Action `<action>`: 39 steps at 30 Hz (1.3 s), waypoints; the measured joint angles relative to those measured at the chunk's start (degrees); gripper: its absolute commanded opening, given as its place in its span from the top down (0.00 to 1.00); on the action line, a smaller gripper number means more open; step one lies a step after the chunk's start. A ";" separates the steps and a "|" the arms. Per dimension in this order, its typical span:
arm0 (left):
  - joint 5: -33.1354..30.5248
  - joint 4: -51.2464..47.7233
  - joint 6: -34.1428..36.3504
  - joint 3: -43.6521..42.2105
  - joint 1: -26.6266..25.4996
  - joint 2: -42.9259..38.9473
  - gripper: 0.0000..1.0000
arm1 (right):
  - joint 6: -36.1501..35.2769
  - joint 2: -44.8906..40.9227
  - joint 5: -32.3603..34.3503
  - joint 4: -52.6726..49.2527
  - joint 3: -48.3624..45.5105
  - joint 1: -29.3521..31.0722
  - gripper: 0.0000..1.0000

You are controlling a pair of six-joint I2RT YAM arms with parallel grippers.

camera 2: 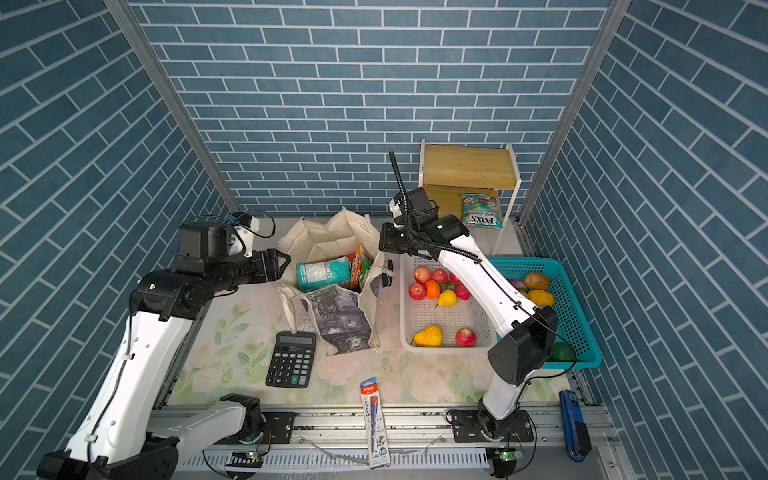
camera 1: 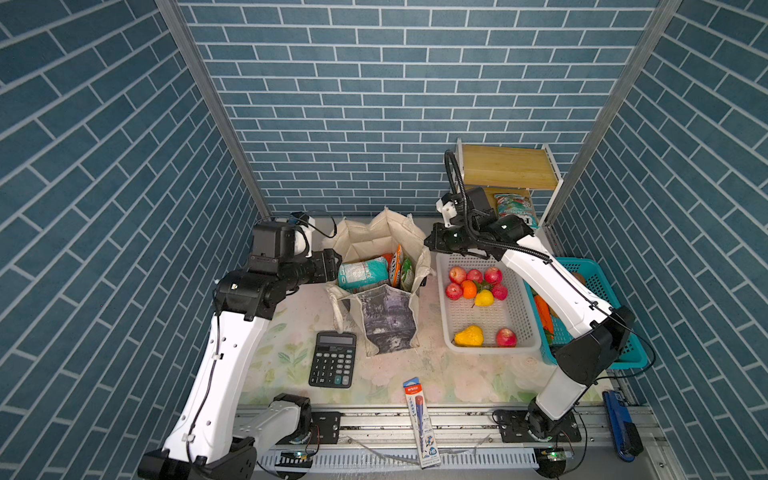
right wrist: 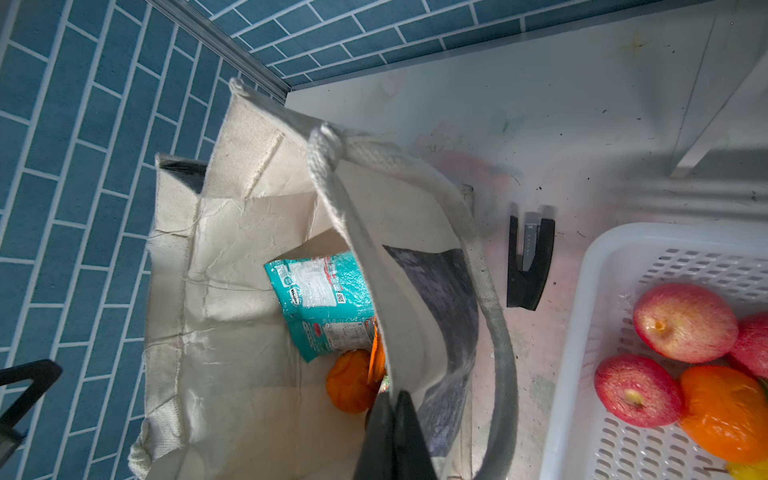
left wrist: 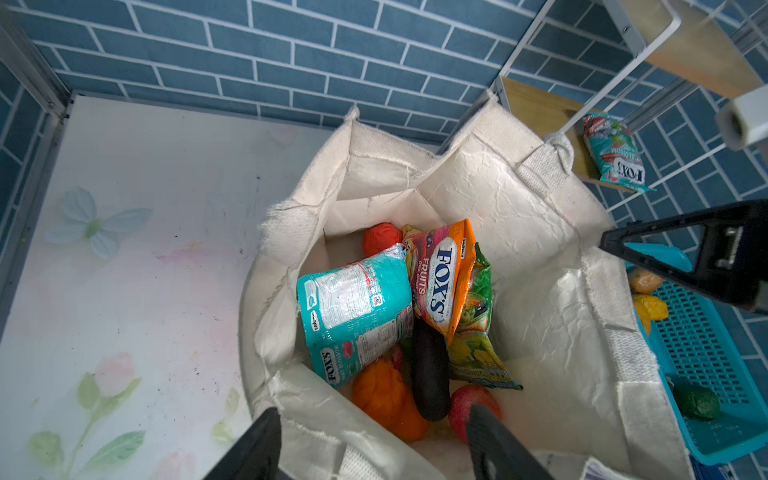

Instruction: Place the food into the grocery bag and tie it

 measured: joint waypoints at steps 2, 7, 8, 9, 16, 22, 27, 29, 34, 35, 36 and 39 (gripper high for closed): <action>-0.74 -0.22 -1.16 0.00 0.87 -2.14 0.30 | 0.00 -0.13 0.04 0.04 -0.20 -0.07 1.00; -0.24 -0.83 -4.42 -1.25 6.71 -7.80 0.35 | 0.00 -1.09 0.02 0.81 -1.62 -0.46 1.00; 0.52 -0.70 -5.18 -2.64 8.79 -9.09 0.35 | -0.02 -1.31 0.02 1.03 -1.99 -0.55 1.00; 1.70 -0.52 -5.81 -4.37 10.78 -10.23 0.36 | 0.00 -1.49 0.00 1.16 -2.25 -0.68 1.00; 13.53 3.74 -11.80 -23.39 23.23 -13.14 0.37 | 0.00 -1.88 -0.04 1.64 -3.15 -1.42 1.00; 20.63 8.22 -15.58 -33.09 24.79 -14.12 0.41 | -0.02 -2.71 -0.07 1.70 -4.09 -1.79 1.00; 24.59 12.28 -16.00 -37.11 24.79 -14.12 0.41 | 0.00 -2.73 -0.11 1.68 -4.11 -1.79 1.00; 25.75 13.44 -16.00 -38.64 24.79 -13.62 0.43 | 0.00 -2.73 -0.17 1.70 -4.11 -1.79 1.00; 27.12 15.93 -16.04 -41.59 24.55 -11.58 0.43 | 0.00 -2.75 -0.31 1.84 -4.15 -1.79 1.00; 27.28 16.59 -16.11 -42.03 24.33 -11.37 0.43 | 0.00 -2.78 -0.33 1.97 -4.26 -1.79 1.00; 27.34 17.33 -16.20 -42.53 23.98 -11.17 0.43 | 0.00 -2.80 -0.35 2.10 -4.35 -1.79 1.00; 27.43 19.30 -16.50 -43.67 22.05 -10.08 0.44 | 0.00 -2.84 -0.35 2.29 -4.57 -1.79 1.00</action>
